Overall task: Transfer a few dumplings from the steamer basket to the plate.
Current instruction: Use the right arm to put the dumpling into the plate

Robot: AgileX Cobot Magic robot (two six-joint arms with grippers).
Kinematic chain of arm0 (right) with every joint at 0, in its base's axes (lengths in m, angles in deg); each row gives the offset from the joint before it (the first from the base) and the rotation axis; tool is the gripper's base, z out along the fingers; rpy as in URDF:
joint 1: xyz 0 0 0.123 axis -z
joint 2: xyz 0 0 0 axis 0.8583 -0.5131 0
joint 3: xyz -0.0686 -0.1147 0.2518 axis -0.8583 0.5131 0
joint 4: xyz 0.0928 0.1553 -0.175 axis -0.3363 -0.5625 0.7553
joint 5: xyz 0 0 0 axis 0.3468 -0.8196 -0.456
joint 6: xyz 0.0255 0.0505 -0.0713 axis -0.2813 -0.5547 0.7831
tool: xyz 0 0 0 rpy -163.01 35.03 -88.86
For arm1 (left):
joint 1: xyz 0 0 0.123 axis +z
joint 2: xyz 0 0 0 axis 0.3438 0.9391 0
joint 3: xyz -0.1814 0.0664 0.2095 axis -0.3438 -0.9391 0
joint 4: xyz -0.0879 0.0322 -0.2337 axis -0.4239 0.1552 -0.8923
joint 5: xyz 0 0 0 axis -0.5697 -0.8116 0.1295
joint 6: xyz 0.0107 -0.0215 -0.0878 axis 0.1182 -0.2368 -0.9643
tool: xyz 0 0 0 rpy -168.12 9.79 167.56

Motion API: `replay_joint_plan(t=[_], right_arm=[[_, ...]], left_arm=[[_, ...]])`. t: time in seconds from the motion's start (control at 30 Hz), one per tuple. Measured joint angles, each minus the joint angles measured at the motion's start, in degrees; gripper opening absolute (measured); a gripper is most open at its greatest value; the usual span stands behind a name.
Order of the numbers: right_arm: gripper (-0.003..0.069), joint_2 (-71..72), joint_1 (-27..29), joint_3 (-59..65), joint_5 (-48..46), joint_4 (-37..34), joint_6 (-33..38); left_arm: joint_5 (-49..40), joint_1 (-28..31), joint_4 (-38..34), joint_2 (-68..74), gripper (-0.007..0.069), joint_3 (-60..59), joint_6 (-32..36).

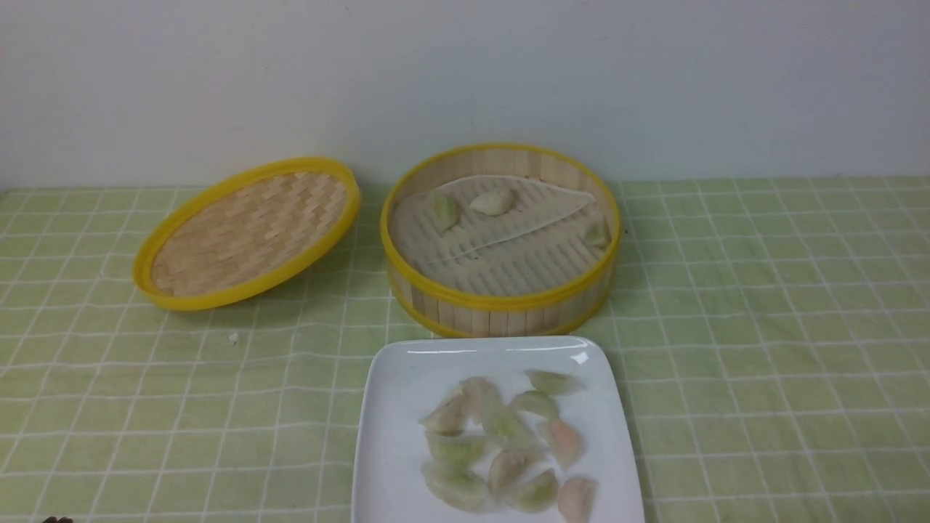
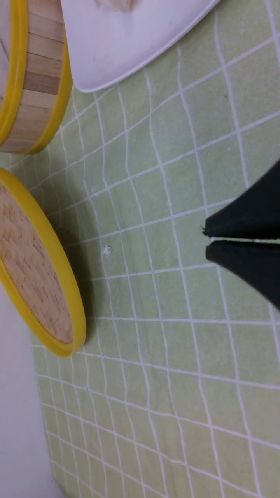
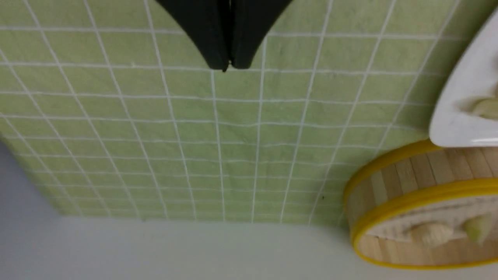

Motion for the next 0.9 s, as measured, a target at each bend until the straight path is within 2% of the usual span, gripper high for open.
replay_joint_plan(t=[0.9], right_arm=[[-0.0013,0.0,0.0,0.1,0.6,0.0,0.0]], left_arm=[[0.0,0.0,0.0,0.0,-0.0006,0.0,0.0]])
